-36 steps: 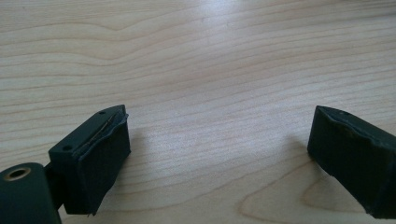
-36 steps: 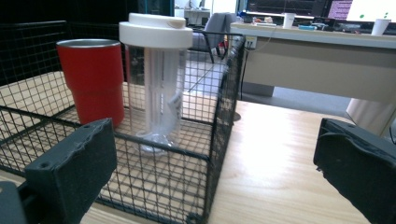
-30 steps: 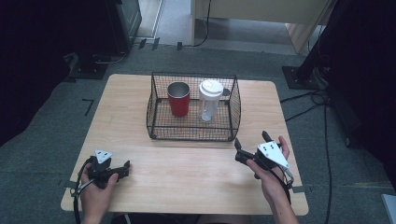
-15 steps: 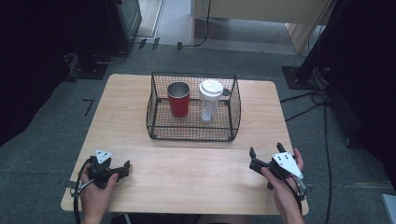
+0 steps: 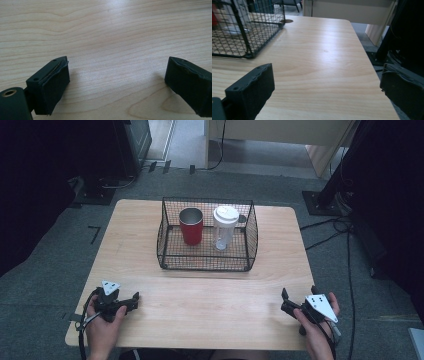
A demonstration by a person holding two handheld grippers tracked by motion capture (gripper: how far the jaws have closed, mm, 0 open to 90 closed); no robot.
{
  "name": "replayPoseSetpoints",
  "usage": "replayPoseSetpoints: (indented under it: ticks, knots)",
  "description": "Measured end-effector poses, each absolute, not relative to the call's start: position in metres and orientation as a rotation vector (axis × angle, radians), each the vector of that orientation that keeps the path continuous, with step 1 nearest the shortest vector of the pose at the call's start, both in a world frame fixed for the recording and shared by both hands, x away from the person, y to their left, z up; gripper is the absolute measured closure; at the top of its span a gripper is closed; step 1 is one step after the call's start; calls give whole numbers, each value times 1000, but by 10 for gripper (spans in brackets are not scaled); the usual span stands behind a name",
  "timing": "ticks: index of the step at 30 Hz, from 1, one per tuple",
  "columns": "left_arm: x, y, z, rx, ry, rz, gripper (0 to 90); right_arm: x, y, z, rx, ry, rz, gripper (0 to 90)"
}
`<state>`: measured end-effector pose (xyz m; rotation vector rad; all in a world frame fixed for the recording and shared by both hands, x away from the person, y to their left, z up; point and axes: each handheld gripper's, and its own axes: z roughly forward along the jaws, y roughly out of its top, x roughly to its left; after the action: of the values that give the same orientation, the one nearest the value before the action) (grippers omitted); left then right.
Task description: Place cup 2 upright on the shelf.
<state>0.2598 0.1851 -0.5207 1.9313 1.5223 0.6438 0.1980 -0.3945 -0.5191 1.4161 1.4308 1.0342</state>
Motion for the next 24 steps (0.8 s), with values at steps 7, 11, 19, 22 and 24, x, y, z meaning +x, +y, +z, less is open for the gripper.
replayPoseSetpoints:
  ticks: [7,11,19,22,24]
  knots:
    - [260,185,-521,1931,1522,644,64,188,-409,-523,1448,1439,994,0]
    - [260,185,-521,1931,1522,645,64,185,-415,-523,1456,1499,930,26]
    - [260,185,-521,1931,1522,645,64,187,-418,-524,1494,1605,824,140]
    - [260,185,-521,1931,1522,644,64,191,-418,-527,1527,1706,736,129]
    - [260,185,-521,1930,1523,644,64,193,-417,-528,1545,1746,689,122]
